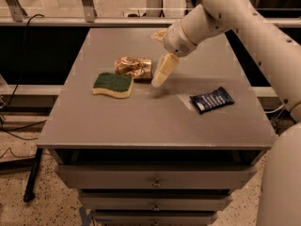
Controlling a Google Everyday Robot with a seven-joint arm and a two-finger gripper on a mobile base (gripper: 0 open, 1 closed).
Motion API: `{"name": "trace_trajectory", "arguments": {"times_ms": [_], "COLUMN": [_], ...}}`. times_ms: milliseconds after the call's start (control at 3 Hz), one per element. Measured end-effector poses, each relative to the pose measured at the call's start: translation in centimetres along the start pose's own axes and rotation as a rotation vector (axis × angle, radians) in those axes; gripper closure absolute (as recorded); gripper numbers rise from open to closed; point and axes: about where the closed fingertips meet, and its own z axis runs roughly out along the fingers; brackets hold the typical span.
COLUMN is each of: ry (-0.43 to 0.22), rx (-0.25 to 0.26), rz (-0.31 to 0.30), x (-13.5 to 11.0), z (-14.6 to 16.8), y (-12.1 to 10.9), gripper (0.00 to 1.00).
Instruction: Move orange can near sponge
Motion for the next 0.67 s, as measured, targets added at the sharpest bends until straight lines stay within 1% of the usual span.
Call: {"name": "trace_trajectory", "arguments": {"times_ms": [333, 667], "ry": [-0.027, -0.081], "rx": [0.106, 0.300], "rz": [0.031, 0.079], "x": [1.6, 2.8], "z": [-4.7, -12.5], "y": [-2.4, -5.4], "gripper": [0.00, 0.00]}}
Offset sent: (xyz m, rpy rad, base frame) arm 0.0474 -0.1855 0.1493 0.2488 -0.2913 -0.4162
